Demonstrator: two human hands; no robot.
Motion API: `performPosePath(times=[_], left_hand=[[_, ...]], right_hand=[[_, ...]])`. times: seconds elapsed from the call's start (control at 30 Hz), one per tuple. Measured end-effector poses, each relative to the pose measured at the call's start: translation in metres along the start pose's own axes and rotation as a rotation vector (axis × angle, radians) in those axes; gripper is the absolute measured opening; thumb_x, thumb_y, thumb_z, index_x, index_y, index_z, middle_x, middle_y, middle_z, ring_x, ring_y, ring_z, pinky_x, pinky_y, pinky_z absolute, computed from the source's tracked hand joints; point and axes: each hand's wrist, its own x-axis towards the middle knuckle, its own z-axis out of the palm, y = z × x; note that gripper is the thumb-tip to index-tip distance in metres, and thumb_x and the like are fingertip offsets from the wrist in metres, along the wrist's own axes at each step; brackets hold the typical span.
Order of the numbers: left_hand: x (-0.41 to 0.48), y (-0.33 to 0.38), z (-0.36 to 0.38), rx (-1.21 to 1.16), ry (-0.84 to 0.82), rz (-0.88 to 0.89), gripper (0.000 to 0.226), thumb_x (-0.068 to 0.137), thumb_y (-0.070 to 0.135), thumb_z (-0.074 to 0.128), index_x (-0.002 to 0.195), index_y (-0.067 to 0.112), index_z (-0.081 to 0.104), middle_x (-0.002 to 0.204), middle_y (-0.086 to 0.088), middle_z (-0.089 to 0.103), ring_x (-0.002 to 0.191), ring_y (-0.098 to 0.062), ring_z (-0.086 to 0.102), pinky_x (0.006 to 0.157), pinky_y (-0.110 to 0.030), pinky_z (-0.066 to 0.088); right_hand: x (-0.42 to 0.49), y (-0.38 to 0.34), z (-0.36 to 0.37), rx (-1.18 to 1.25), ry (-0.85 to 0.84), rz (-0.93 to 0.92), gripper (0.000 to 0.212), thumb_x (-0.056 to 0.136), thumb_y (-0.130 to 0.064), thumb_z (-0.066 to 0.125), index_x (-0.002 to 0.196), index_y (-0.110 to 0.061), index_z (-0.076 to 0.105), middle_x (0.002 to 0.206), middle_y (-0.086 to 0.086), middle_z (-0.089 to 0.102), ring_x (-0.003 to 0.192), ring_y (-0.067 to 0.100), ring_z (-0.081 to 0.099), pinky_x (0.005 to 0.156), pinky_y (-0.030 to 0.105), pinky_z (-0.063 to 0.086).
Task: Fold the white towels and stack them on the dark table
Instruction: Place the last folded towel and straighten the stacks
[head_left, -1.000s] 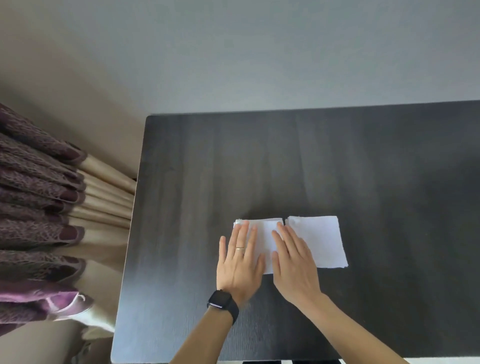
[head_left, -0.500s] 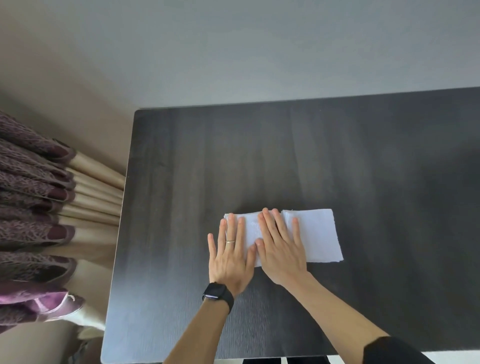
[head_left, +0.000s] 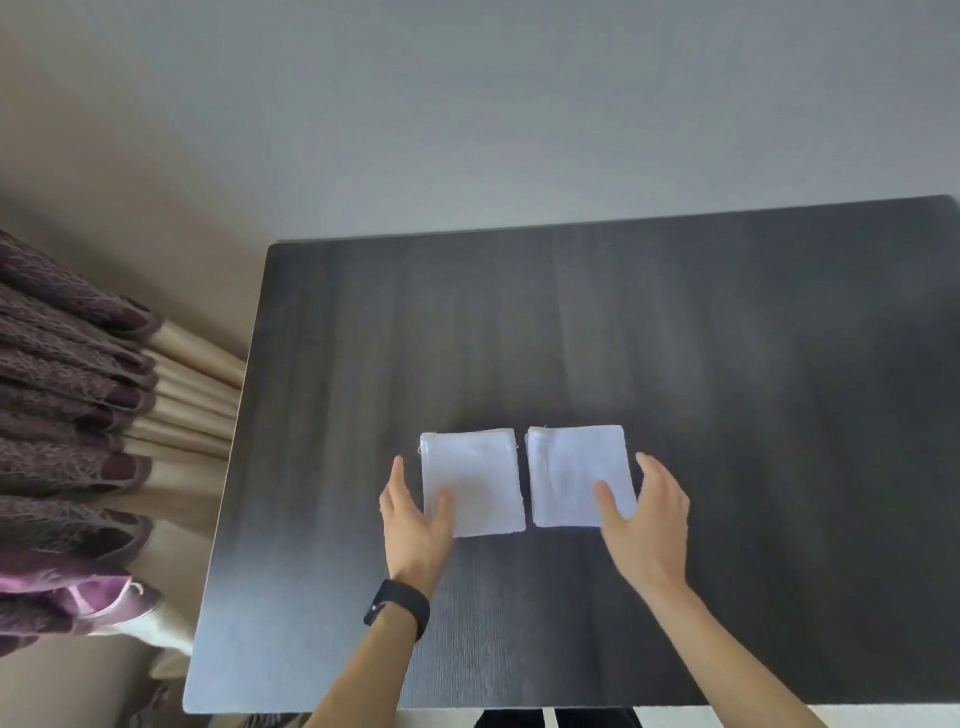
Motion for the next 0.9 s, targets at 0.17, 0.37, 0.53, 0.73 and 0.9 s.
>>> performPosePath(times=[0.17, 0.37, 0.53, 0.73, 0.9], left_hand=[[-0.005, -0.010, 0.005, -0.027, -0.068, -0.160, 0.042, 0.081, 0.061, 0.052, 0.116, 0.042, 0.060, 0.120, 0.004, 0.064, 0.110, -0.019, 0.061, 0.092, -0.039, 0.053], [-0.012, 0.005, 0.009, -0.054, -0.047, -0.143, 0.012, 0.095, 0.037, 0.055, 0.089, 0.031, 0.063, 0.091, 0.008, 0.067, 0.086, -0.013, 0.062, 0.066, -0.024, 0.045], [-0.014, 0.006, 0.014, -0.020, -0.058, -0.141, 0.024, 0.095, 0.040, 0.055, 0.117, 0.031, 0.059, 0.111, 0.008, 0.065, 0.106, -0.019, 0.063, 0.072, -0.019, 0.046], [-0.044, -0.001, 0.007, 0.103, -0.020, 0.166, 0.075, 0.095, 0.041, 0.060, 0.153, 0.046, 0.012, 0.151, 0.007, 0.029, 0.126, -0.006, 0.039, 0.090, -0.028, 0.042], [-0.054, -0.018, 0.015, 0.284, -0.132, 0.206, 0.086, 0.084, 0.009, 0.060, 0.138, 0.064, 0.022, 0.153, 0.007, 0.026, 0.122, -0.015, 0.048, 0.076, -0.022, 0.053]], right_hand=[[0.011, 0.028, -0.002, 0.007, -0.275, 0.177, 0.071, 0.080, -0.073, 0.046, 0.130, -0.023, 0.055, 0.135, 0.003, 0.057, 0.115, 0.023, 0.058, 0.094, 0.044, 0.054], [0.015, 0.021, 0.010, 0.025, -0.309, 0.106, 0.028, 0.095, -0.031, 0.055, 0.114, -0.011, 0.059, 0.129, 0.006, 0.051, 0.098, 0.017, 0.049, 0.074, 0.029, 0.041], [0.015, 0.018, 0.019, 0.072, -0.308, 0.069, 0.030, 0.095, -0.031, 0.055, 0.118, -0.012, 0.058, 0.131, 0.005, 0.049, 0.105, 0.018, 0.051, 0.079, 0.032, 0.043], [0.002, 0.038, 0.002, 0.102, -0.278, -0.106, 0.078, 0.092, -0.032, 0.064, 0.155, -0.031, 0.018, 0.152, -0.001, 0.034, 0.136, 0.018, 0.039, 0.108, 0.043, 0.044], [-0.007, 0.064, 0.003, -0.235, -0.319, -0.399, 0.085, 0.089, -0.026, 0.068, 0.155, -0.038, 0.017, 0.155, -0.003, 0.036, 0.137, 0.021, 0.040, 0.107, 0.037, 0.045]])
